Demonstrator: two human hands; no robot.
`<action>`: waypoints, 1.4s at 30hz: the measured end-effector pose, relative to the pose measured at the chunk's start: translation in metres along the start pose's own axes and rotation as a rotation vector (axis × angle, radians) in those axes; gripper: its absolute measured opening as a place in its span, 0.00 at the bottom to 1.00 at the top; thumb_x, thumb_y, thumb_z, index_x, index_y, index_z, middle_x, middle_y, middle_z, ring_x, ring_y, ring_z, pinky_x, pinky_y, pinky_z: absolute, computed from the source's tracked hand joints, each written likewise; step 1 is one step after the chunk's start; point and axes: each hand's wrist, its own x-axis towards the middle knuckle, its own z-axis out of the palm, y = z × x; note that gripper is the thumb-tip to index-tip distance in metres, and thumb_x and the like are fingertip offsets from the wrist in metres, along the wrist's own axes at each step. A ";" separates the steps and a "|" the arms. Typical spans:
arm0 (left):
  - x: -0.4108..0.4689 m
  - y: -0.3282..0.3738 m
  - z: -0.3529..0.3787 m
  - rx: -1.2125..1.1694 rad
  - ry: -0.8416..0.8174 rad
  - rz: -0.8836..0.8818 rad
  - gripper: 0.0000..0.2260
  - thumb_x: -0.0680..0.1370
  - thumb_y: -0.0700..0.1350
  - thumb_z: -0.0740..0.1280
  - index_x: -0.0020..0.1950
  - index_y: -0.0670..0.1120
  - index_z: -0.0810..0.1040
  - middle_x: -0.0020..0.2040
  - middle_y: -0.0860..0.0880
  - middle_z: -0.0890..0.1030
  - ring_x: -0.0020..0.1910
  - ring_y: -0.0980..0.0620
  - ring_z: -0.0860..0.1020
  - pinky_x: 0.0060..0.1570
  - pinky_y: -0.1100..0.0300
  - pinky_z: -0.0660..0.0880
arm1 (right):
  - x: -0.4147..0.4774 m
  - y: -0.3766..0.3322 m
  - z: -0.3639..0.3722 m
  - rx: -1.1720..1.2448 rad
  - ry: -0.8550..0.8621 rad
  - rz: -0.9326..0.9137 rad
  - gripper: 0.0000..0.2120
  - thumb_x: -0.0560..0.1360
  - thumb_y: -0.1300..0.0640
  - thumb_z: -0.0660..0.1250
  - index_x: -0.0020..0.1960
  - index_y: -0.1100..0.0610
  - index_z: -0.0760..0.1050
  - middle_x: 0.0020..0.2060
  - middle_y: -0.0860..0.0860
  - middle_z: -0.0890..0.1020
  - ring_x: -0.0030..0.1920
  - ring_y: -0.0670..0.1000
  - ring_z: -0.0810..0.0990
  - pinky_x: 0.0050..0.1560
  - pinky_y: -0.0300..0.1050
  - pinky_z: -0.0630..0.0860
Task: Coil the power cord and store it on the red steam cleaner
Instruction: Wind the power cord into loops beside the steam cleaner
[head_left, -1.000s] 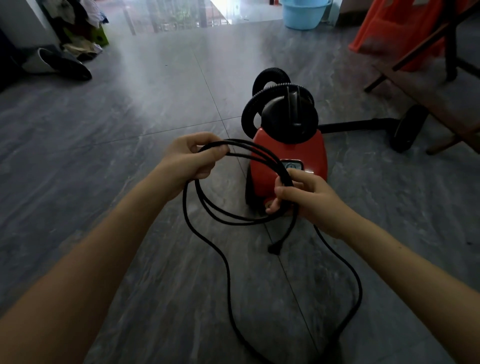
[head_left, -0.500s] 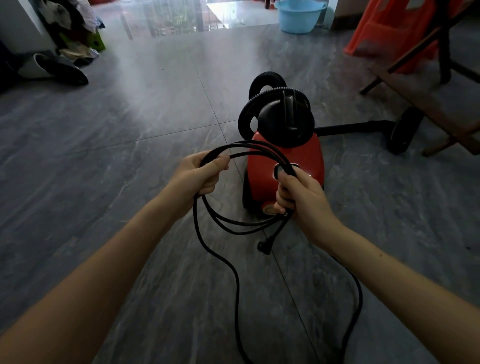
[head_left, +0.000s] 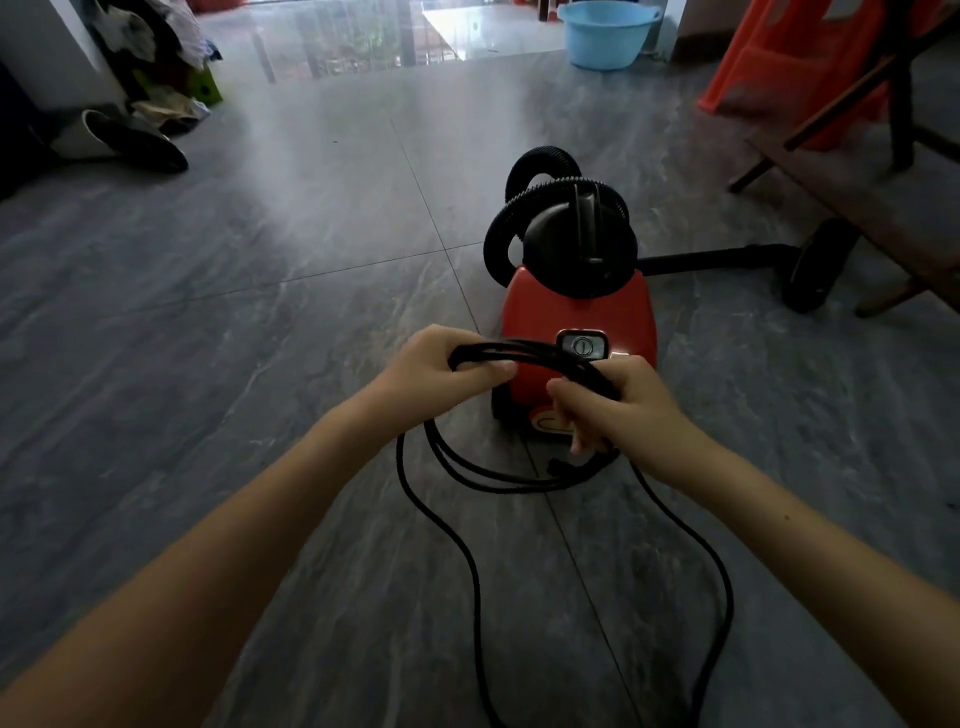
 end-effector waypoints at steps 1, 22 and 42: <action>0.001 0.001 0.003 0.026 -0.010 0.020 0.14 0.76 0.47 0.70 0.31 0.47 0.77 0.25 0.51 0.68 0.25 0.55 0.66 0.28 0.64 0.63 | 0.000 -0.002 0.001 0.010 -0.028 0.020 0.16 0.79 0.61 0.65 0.34 0.62 0.76 0.20 0.48 0.74 0.21 0.50 0.74 0.29 0.48 0.72; 0.003 0.001 0.020 -0.525 0.342 -0.213 0.21 0.76 0.39 0.70 0.27 0.52 0.66 0.24 0.55 0.63 0.23 0.56 0.60 0.22 0.64 0.59 | 0.006 -0.002 0.019 0.510 0.298 0.087 0.17 0.80 0.61 0.63 0.33 0.57 0.64 0.23 0.48 0.63 0.23 0.46 0.62 0.27 0.42 0.69; 0.011 0.016 0.053 -0.191 0.018 -0.116 0.04 0.77 0.36 0.64 0.52 0.40 0.74 0.35 0.53 0.74 0.28 0.64 0.73 0.29 0.69 0.68 | 0.010 0.005 0.019 0.443 0.409 0.076 0.14 0.67 0.55 0.75 0.51 0.56 0.79 0.40 0.52 0.85 0.42 0.51 0.84 0.42 0.42 0.78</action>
